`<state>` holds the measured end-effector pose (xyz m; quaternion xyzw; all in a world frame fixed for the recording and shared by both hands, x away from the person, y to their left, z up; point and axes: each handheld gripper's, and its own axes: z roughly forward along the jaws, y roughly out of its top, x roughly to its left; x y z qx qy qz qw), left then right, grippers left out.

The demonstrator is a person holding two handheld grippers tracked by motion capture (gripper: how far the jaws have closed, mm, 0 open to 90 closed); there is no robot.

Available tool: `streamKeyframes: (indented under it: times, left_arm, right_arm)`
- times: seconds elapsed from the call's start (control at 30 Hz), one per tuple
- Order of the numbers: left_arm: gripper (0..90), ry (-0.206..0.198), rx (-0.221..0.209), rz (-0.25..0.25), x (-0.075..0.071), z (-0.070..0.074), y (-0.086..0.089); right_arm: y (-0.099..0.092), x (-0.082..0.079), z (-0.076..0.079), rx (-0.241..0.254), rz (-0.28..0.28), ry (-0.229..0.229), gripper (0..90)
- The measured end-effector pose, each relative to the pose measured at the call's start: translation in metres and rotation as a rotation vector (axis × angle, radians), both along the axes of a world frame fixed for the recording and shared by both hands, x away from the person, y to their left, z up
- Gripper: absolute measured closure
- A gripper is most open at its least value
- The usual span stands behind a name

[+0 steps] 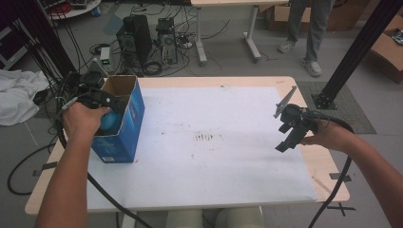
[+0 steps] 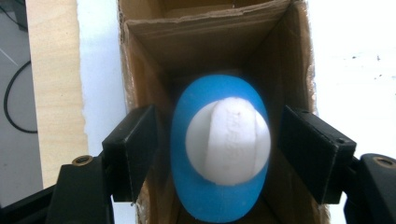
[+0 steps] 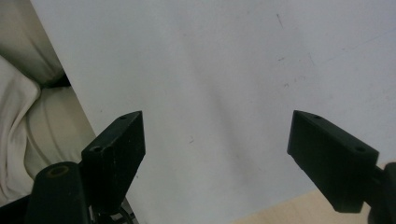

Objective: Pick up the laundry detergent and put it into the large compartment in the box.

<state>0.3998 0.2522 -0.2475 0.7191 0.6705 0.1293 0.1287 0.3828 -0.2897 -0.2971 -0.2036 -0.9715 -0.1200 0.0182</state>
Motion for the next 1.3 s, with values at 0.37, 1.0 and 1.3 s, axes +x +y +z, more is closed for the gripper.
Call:
streamKeyframes:
  times: [0.37, 1.0, 1.3]
  left_arm:
    - [23.7, -0.032, -0.009, 0.002, -0.002, 0.015, -0.001]
    - [18.7, -0.090, -0.015, -0.088, -0.005, 0.045, -0.024]
    - [18.6, -0.131, 0.000, -0.203, -0.003, 0.058, -0.054]
  right_arm:
    - [-0.001, -0.001, 0.002, 0.001, 0.000, -0.006, 19.1]
    - [0.000, -0.004, 0.005, 0.000, -0.001, -0.011, 19.2]
    - [0.000, -0.005, 0.007, 0.003, 0.000, -0.015, 19.1]
